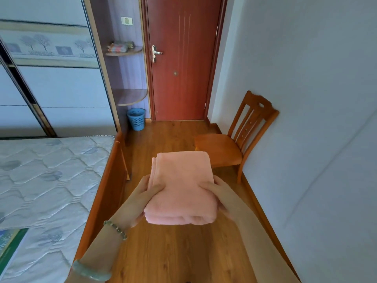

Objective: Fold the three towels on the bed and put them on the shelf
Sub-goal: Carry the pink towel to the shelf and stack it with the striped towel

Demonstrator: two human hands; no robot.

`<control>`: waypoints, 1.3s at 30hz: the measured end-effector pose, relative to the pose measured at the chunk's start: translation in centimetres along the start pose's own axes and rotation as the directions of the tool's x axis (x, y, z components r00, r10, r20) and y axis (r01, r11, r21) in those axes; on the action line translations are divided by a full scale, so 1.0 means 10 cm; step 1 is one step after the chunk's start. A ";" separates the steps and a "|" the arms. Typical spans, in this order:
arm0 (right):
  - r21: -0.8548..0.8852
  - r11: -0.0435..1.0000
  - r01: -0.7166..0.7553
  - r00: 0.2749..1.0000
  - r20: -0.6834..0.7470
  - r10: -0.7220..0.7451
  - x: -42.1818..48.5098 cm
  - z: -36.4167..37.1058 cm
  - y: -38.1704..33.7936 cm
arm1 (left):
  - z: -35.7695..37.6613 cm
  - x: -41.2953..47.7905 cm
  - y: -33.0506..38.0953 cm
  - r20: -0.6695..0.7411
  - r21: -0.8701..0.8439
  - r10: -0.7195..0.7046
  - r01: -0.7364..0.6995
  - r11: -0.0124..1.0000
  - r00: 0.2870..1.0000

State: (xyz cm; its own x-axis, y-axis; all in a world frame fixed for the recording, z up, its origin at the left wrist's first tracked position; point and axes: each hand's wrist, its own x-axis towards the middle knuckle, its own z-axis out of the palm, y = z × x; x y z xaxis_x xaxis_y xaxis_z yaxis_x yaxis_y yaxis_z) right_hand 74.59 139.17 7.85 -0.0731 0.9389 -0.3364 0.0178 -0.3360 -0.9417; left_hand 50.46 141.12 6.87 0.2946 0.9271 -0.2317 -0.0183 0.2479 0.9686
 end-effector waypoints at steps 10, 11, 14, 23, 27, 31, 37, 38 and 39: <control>0.026 0.999 -0.036 0.960 0.279 0.027 2.24 -0.43 -1.00 | -0.42 1.95 0.78 -0.133 -0.030 0.021 -0.025 0.999 0.991; 0.017 0.999 -0.038 0.962 0.272 0.032 2.45 -0.44 -1.05 | -0.50 2.13 0.81 -0.142 -0.029 0.017 -0.022 0.999 0.990; -0.012 0.999 -0.040 0.966 0.255 0.042 3.07 -0.42 -1.22 | -0.73 2.68 0.91 -0.173 -0.042 0.021 -0.028 0.999 0.985; 0.011 1.000 -0.014 0.970 0.244 0.011 5.22 -0.29 -2.01 | -1.68 4.71 1.53 -0.135 -0.079 0.029 -0.040 0.996 0.990; 0.031 1.000 0.004 0.976 0.219 -0.010 6.04 -0.30 -2.44 | -2.04 5.59 1.91 -0.097 -0.070 0.040 -0.047 0.996 0.995; 0.043 0.999 0.001 0.976 0.217 -0.011 6.82 -0.35 -2.76 | -2.25 6.37 2.15 -0.126 -0.061 0.027 -0.035 0.998 0.992; 0.048 0.999 -0.017 0.969 0.248 0.005 8.10 -0.46 -3.06 | -2.60 7.49 2.38 -0.166 -0.082 0.025 -0.040 0.996 0.986; 0.048 0.999 -0.020 0.965 0.261 0.007 8.33 -0.49 -3.12 | -2.66 7.69 2.42 -0.164 -0.077 0.026 -0.039 0.996 0.986; 0.044 0.999 -0.016 0.960 0.279 0.003 8.58 -0.52 -3.18 | -2.71 7.90 2.45 -0.162 -0.072 0.034 -0.046 0.996 0.986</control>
State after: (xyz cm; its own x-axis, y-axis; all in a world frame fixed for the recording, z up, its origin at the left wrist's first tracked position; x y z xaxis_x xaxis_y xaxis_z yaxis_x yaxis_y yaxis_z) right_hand 72.95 230.76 8.92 -0.3482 0.8797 -0.3239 -0.0249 -0.3540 -0.9349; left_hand 47.43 228.07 9.86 0.1350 0.9683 -0.2103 -0.1010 0.2246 0.9692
